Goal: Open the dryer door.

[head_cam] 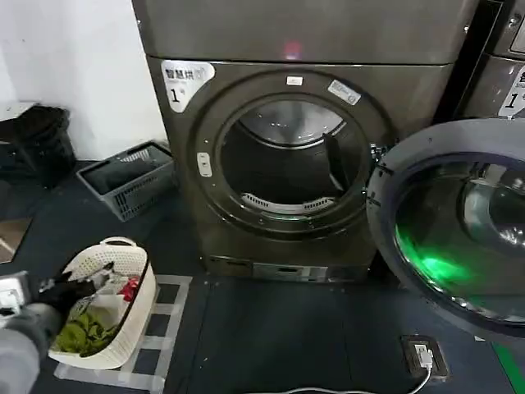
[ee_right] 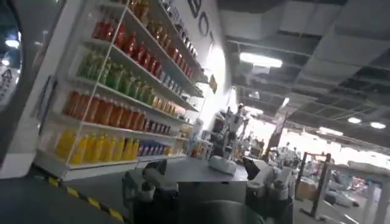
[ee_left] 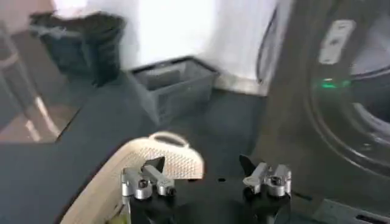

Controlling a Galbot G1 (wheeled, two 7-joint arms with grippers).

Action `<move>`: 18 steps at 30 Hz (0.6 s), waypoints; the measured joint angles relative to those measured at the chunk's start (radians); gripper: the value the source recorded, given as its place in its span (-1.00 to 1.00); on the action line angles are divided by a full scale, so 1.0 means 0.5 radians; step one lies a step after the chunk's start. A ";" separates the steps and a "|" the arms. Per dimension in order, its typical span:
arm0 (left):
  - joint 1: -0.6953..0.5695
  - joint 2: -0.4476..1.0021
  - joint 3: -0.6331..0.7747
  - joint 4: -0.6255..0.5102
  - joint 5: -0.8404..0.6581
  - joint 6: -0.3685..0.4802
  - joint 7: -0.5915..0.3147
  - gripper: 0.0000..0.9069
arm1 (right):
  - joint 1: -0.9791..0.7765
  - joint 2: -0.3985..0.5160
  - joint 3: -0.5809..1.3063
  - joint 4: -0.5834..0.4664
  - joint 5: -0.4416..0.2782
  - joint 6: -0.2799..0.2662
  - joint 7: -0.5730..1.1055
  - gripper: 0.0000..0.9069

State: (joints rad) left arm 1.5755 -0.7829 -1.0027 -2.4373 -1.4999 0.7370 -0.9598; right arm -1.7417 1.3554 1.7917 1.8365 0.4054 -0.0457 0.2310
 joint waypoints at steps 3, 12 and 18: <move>-0.035 0.049 -0.032 0.044 -0.345 -0.001 -0.289 1.00 | -0.005 0.002 0.015 -0.002 0.023 0.009 0.001 1.00; 0.012 0.175 -0.206 0.227 -0.972 -0.002 -0.681 1.00 | -0.006 0.011 0.017 -0.053 0.029 0.049 -0.007 1.00; -0.031 0.221 -0.253 0.377 -1.099 -0.002 -0.730 1.00 | -0.006 0.015 0.018 -0.057 0.029 0.067 -0.017 1.00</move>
State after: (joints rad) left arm 1.5600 -0.6725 -1.1293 -2.2485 -2.0493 0.7362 -1.3249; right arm -1.7449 1.3627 1.8009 1.8080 0.4197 -0.0124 0.2226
